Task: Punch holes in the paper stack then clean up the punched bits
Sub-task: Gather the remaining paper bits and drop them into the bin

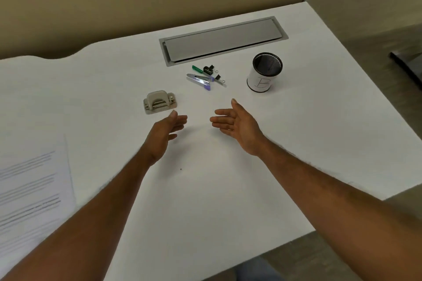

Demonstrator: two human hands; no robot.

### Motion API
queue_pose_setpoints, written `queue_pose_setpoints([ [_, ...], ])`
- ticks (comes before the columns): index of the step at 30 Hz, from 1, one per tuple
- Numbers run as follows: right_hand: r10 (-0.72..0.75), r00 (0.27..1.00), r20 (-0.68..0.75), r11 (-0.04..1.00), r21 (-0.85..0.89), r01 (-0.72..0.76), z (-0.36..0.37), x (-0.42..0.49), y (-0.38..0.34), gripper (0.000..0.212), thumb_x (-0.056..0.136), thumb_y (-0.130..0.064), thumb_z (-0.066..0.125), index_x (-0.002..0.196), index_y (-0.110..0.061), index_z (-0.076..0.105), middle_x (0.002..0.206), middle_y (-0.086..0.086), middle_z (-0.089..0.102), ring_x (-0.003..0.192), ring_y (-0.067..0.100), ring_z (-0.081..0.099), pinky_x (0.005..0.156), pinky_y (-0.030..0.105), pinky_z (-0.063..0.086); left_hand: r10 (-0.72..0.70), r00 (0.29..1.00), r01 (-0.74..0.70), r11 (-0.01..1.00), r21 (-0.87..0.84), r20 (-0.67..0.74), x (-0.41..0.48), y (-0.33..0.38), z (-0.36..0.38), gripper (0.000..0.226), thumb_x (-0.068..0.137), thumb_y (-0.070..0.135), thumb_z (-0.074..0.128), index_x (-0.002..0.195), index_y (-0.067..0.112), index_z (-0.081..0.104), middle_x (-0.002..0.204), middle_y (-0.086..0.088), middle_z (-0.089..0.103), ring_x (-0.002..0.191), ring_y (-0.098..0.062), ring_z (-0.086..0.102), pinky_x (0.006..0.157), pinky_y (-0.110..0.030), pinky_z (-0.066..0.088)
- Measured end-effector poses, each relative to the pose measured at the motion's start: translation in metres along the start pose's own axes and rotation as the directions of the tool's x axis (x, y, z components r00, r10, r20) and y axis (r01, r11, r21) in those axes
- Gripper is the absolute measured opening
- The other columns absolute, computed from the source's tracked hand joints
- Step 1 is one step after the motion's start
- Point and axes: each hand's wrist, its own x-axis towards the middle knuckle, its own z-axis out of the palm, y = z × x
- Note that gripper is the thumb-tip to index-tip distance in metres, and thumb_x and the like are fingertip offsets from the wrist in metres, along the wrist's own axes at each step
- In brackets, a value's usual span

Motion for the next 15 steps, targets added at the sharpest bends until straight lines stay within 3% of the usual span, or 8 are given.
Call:
queue_pose_setpoints([
  [5, -0.086, 0.996, 0.022, 0.972, -0.219, 0.089, 0.034, -0.008, 0.041, 0.047, 0.104, -0.034, 0.033, 0.120, -0.001, 0.064, 0.123, 0.015, 0.066, 0.112, 0.020, 0.062, 0.095, 0.023, 0.043, 0.131, 0.990, -0.120, 0.975, 0.189, -0.048, -0.041, -0.047, -0.024, 0.065, 0.078, 0.078, 0.042, 0.123, 0.036, 0.062, 0.134, 0.007, 0.061, 0.128, -0.009, 0.053, 0.113, -0.043, 0.038],
  [8, -0.243, 0.967, 0.081, 0.867, -0.429, 0.254, 0.040, -0.013, 0.065, 0.031, 0.102, -0.018, 0.043, 0.119, -0.004, 0.065, 0.126, 0.007, 0.064, 0.122, 0.018, 0.057, 0.110, 0.031, 0.039, 0.217, 0.976, -0.201, 0.878, 0.434, 0.013, -0.055, -0.065, -0.035, 0.076, 0.078, 0.080, 0.044, 0.136, 0.031, 0.055, 0.149, 0.007, 0.047, 0.141, -0.009, 0.038, 0.119, -0.043, 0.029],
  [11, -0.305, 0.926, 0.222, 0.619, -0.693, 0.370, 0.040, -0.013, 0.085, 0.036, 0.100, -0.020, 0.049, 0.135, -0.014, 0.054, 0.146, 0.001, 0.048, 0.139, 0.011, 0.038, 0.120, 0.031, 0.024, 0.237, 0.958, -0.275, 0.612, 0.742, 0.159, -0.064, -0.078, -0.042, 0.088, 0.078, 0.085, 0.034, 0.148, 0.032, 0.039, 0.163, 0.005, 0.020, 0.152, -0.013, 0.008, 0.123, -0.048, 0.010],
  [15, -0.285, 0.891, 0.353, 0.111, -0.911, 0.396, 0.040, -0.004, 0.104, 0.067, 0.098, -0.035, 0.045, 0.154, -0.013, 0.016, 0.164, 0.003, 0.007, 0.151, 0.015, 0.001, 0.123, 0.033, 0.001, 0.164, 0.963, -0.262, 0.395, 0.881, 0.213, -0.072, -0.095, -0.045, 0.105, 0.070, 0.095, 0.028, 0.156, 0.036, 0.013, 0.166, 0.003, -0.010, 0.150, -0.017, -0.020, 0.120, -0.057, -0.006],
])
